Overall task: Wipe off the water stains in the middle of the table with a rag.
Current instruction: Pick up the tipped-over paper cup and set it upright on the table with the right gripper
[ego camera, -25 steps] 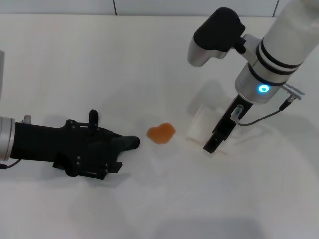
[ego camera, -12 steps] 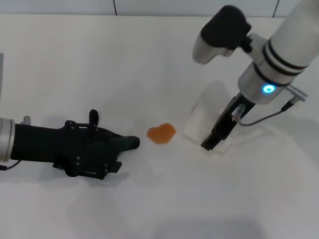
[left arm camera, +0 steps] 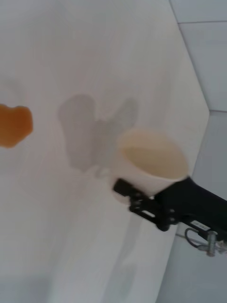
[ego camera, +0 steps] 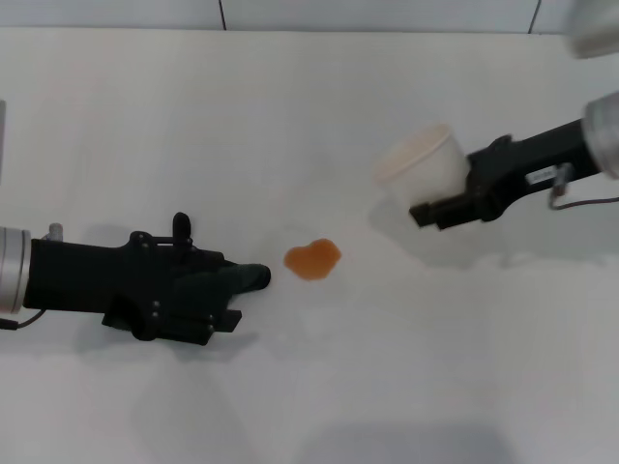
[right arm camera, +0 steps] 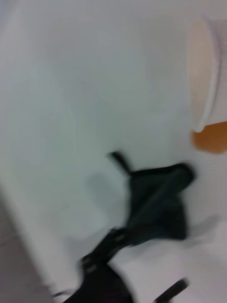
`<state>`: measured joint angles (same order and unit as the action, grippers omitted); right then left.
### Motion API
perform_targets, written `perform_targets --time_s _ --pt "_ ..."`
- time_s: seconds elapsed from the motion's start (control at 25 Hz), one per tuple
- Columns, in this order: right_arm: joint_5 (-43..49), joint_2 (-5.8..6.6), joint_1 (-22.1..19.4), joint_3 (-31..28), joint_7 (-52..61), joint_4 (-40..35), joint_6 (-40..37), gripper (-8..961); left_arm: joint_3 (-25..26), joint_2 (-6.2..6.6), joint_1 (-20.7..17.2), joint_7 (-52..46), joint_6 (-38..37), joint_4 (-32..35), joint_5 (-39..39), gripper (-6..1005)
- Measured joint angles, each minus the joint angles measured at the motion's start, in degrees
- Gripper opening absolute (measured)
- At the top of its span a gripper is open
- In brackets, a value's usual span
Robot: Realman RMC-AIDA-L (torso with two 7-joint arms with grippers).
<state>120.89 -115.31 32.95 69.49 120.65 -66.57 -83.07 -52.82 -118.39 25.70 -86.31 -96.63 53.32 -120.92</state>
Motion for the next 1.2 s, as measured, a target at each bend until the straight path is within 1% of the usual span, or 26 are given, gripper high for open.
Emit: perform_targets --time_s 0.08,0.12,0.16,0.28,0.4,0.56,0.72,0.92,1.2 --pt "-4.39 0.00 -2.04 -2.35 -6.42 0.87 -0.13 626 0.02 0.00 -0.06 -0.12 0.02 -0.03 0.54 816" --pt "-7.42 0.00 -3.60 -3.70 -11.44 1.78 -0.11 611 0.04 0.00 -0.14 -0.31 0.01 -0.04 1.05 816" --pt "-8.60 0.01 -3.99 -4.05 -13.16 2.23 -0.03 595 0.06 0.00 -0.16 -0.45 0.01 -0.04 1.29 816" --pt "-15.00 0.00 -5.93 -5.46 -23.00 6.46 0.18 568 0.08 0.00 -0.17 -1.07 0.05 -0.06 2.02 816" --pt "-20.81 0.00 -6.50 -6.69 -32.73 12.50 0.25 549 0.08 0.00 0.04 -1.89 0.10 -0.06 2.21 816" --pt "-28.40 -0.01 -6.66 -9.00 -44.63 21.49 0.24 548 0.07 -0.31 0.33 -2.35 0.06 -0.07 2.25 816" --pt "-34.18 0.00 -6.60 -10.10 -55.09 28.65 0.18 546 0.07 -0.42 0.31 -2.37 0.04 -0.37 2.28 815" --pt "-36.46 -0.02 -6.46 -10.13 -61.70 34.43 2.13 541 0.08 -0.44 0.25 -2.92 0.22 -1.02 2.28 816" --pt "-37.54 -0.04 -7.46 -10.31 -67.96 38.36 4.81 535 0.85 -0.44 -0.06 -3.31 0.37 -1.03 2.28 815"
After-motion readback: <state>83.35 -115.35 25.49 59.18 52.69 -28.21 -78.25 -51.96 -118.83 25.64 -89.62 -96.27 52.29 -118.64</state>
